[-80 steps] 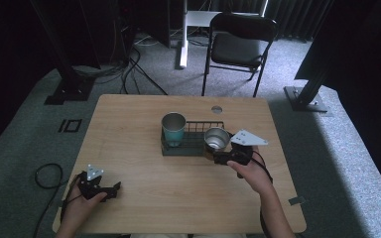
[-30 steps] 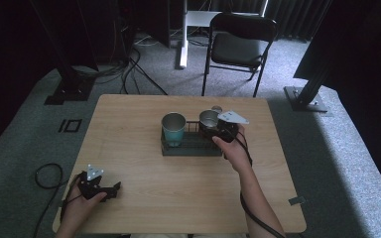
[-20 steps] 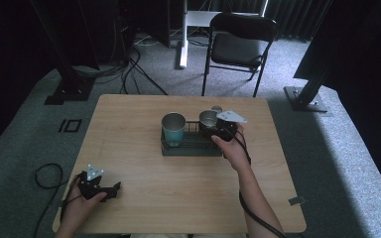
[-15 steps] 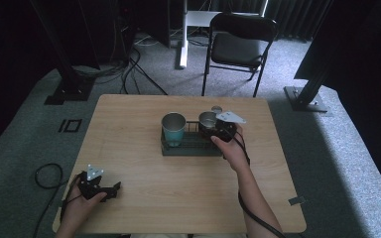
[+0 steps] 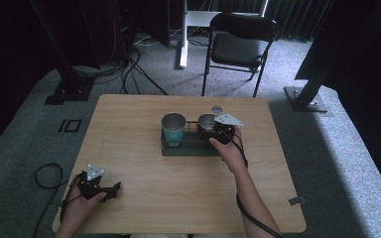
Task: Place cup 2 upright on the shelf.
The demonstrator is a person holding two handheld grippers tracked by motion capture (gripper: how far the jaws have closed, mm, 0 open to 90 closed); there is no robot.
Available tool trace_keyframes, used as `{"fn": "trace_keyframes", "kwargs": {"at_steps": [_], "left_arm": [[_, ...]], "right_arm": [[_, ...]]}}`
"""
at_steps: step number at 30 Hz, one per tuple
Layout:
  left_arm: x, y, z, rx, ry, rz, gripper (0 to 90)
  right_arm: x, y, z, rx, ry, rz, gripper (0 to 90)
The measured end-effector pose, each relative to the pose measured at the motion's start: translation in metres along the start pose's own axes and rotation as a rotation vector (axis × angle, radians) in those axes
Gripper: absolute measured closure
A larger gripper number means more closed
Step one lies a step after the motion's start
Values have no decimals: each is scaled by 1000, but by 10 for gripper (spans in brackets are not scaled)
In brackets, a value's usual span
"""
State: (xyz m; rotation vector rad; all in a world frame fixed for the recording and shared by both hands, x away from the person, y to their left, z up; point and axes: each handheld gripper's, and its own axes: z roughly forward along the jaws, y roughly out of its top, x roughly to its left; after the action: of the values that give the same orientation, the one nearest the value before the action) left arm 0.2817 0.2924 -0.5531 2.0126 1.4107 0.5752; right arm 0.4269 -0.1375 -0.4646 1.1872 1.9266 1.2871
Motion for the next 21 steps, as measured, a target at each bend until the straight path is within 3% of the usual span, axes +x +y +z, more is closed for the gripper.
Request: {"fn": "trace_keyframes", "kwargs": {"at_steps": [11, 21], "left_arm": [[0, 0, 0, 0, 0, 0, 29], [0, 0, 0, 0, 0, 0, 30]], "right_arm": [[2, -14, 5, 15, -10, 0, 184], [4, -16, 6, 14, -30, -17, 184]]}}
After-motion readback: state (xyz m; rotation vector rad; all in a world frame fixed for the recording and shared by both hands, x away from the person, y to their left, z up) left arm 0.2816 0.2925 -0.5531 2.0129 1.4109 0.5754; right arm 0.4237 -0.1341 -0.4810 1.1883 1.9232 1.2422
